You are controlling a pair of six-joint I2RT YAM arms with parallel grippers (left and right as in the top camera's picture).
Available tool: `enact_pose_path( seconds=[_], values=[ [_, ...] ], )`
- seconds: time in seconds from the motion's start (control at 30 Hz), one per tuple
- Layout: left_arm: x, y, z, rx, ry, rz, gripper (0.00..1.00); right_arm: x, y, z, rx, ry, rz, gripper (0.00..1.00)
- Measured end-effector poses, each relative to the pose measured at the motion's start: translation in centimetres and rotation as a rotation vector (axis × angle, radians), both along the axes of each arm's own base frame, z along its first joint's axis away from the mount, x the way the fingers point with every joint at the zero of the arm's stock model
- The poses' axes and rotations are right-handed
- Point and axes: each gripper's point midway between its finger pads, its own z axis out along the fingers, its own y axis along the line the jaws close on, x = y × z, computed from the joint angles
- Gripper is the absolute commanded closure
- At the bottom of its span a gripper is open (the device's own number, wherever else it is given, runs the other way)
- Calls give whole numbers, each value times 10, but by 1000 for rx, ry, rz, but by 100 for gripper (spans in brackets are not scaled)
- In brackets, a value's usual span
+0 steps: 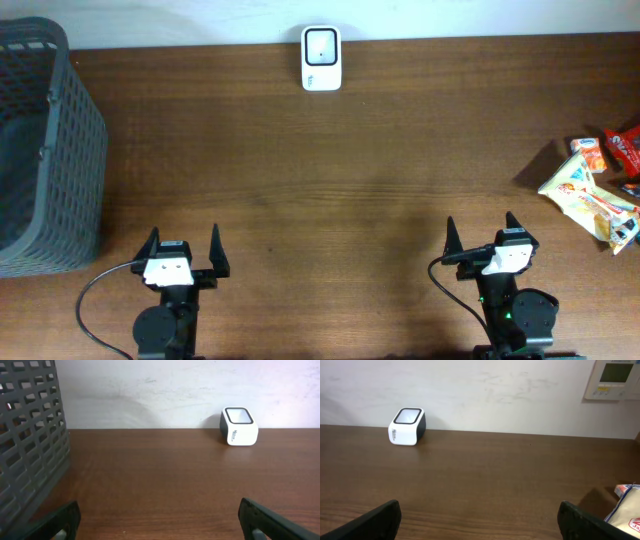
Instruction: Scan the item barcode
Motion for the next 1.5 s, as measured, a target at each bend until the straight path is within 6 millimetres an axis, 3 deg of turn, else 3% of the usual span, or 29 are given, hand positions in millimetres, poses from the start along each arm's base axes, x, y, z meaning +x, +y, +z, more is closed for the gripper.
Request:
enact_pose_path(
  seconds=[1.5],
  values=[
    [0, 0, 0, -2, 0, -1, 1, 0, 0, 0, 0, 0, 0, 2]
  ],
)
